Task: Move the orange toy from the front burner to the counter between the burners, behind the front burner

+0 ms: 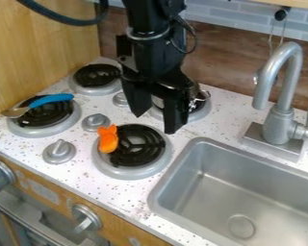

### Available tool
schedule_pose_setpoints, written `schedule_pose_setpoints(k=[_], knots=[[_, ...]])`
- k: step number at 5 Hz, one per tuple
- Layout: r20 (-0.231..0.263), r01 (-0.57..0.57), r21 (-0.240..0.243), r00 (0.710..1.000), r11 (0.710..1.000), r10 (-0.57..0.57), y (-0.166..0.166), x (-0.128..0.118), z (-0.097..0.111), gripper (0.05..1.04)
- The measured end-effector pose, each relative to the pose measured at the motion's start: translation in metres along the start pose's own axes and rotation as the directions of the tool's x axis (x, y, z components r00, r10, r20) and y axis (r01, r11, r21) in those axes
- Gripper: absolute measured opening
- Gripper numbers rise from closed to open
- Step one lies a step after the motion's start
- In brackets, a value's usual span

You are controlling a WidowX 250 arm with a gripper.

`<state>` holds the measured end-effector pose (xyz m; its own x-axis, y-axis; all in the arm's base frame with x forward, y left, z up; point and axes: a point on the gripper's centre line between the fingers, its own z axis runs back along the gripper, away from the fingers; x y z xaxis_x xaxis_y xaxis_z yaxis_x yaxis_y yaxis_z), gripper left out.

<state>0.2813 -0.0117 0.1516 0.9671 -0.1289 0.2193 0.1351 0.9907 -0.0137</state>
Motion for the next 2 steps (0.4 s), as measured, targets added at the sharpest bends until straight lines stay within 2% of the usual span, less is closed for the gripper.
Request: schedule_pose_setpoints(k=[1,2], knots=[[-0.024,-0.001,-0.003,1.0,1.0,0.001,0.0,-0.003,-0.006,1.003],[-0.011,-0.056,0.01,0.998,0.998,0.057,0.014,-0.002,-0.006,1.003]])
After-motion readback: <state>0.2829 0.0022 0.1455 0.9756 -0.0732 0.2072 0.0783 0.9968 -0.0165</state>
